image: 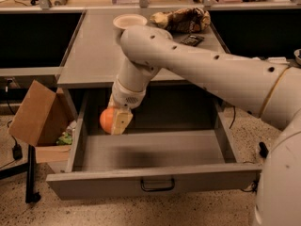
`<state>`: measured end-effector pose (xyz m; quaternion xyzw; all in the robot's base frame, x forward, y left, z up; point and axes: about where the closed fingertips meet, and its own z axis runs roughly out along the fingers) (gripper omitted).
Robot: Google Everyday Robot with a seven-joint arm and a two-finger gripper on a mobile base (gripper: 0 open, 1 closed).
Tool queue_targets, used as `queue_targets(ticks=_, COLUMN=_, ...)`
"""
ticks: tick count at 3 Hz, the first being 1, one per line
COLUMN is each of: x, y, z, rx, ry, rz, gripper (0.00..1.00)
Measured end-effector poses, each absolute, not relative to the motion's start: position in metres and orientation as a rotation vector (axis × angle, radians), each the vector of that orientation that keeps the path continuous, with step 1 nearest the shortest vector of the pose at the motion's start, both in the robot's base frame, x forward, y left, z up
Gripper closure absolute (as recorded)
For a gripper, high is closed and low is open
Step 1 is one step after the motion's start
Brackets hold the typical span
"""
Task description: Place orange into top drawer
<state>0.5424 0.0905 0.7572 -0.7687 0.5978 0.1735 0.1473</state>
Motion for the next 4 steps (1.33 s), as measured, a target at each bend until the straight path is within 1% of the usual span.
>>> queue_targets(ticks=1, x=0.547, y=0.069, z=0.709, rx=-2.123, ry=1.955, rz=0.393, gripper=1.0)
queue_targets(ticks=2, x=0.553, y=0.047, z=0.667, rx=-1.931, ry=2.135, rz=0.34, gripper=0.97)
queue_targets(ticks=4, x=0.564, y=0.015, z=0.655, rx=-1.722, ry=2.191, rz=0.32, gripper=0.5)
